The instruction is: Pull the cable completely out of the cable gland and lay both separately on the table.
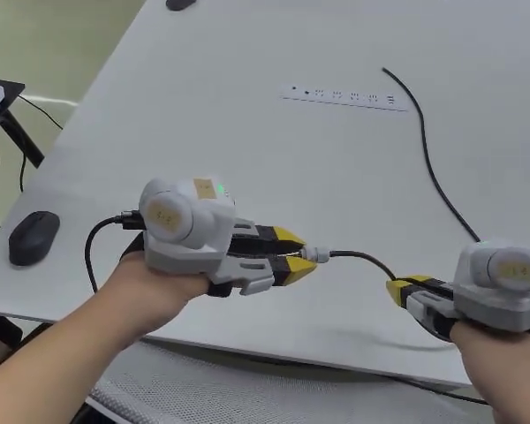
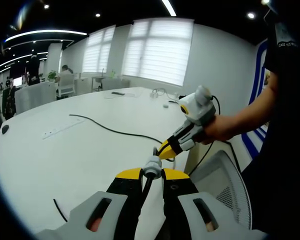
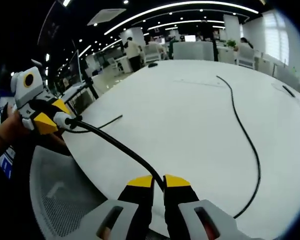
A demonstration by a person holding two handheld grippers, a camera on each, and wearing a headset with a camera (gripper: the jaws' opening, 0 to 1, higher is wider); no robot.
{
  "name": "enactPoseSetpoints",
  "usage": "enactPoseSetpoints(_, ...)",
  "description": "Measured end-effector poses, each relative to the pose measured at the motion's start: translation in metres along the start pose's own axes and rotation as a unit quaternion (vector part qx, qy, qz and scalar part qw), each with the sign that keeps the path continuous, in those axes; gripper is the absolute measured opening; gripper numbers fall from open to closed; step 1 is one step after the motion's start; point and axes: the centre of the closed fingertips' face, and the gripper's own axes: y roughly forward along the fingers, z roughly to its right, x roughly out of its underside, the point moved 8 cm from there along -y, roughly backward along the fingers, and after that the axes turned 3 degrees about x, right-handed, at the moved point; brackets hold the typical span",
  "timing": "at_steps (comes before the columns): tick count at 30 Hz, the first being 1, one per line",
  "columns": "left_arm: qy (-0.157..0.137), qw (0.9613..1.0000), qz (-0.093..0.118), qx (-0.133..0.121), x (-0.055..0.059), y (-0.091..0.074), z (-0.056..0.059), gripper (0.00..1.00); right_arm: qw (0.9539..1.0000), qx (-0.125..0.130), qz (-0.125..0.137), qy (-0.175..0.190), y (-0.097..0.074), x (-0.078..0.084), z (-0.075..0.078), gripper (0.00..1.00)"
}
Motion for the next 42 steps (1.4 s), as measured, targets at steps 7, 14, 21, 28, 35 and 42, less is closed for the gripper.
enactPoseSetpoints(7, 0.000, 1.0000, -0.001, -0.005, 0.001, -0.001, -0.002, 0.15, 0.9999, 0.002, 0.004, -0.014, -0.003, 0.000, 0.000, 0.02)
enactPoseSetpoints(14, -0.001, 0.9999, 0.002, -0.010, 0.001, -0.001, -0.002, 0.15, 0.9984, -0.013, 0.012, -0.054, -0.008, 0.001, -0.005, 0.04)
enactPoseSetpoints(21, -0.002, 0.9999, 0.000, -0.011, 0.000, -0.001, 0.000, 0.15, 0.9976, -0.020, 0.012, -0.065, -0.012, 0.005, -0.007, 0.05)
enactPoseSetpoints(28, -0.002, 0.9999, -0.003, -0.011, 0.000, -0.001, 0.001, 0.15, 0.9931, -0.024, 0.015, -0.114, -0.019, 0.000, -0.012, 0.13)
enactPoseSetpoints(35, -0.001, 0.9999, -0.007, -0.011, -0.001, 0.000, 0.002, 0.15, 0.9776, -0.043, 0.034, -0.203, -0.024, -0.017, -0.037, 0.19)
enactPoseSetpoints(42, 0.009, 0.9998, -0.016, -0.011, -0.002, 0.001, 0.001, 0.15, 0.9626, -0.060, 0.054, -0.259, -0.025, -0.040, -0.062, 0.18)
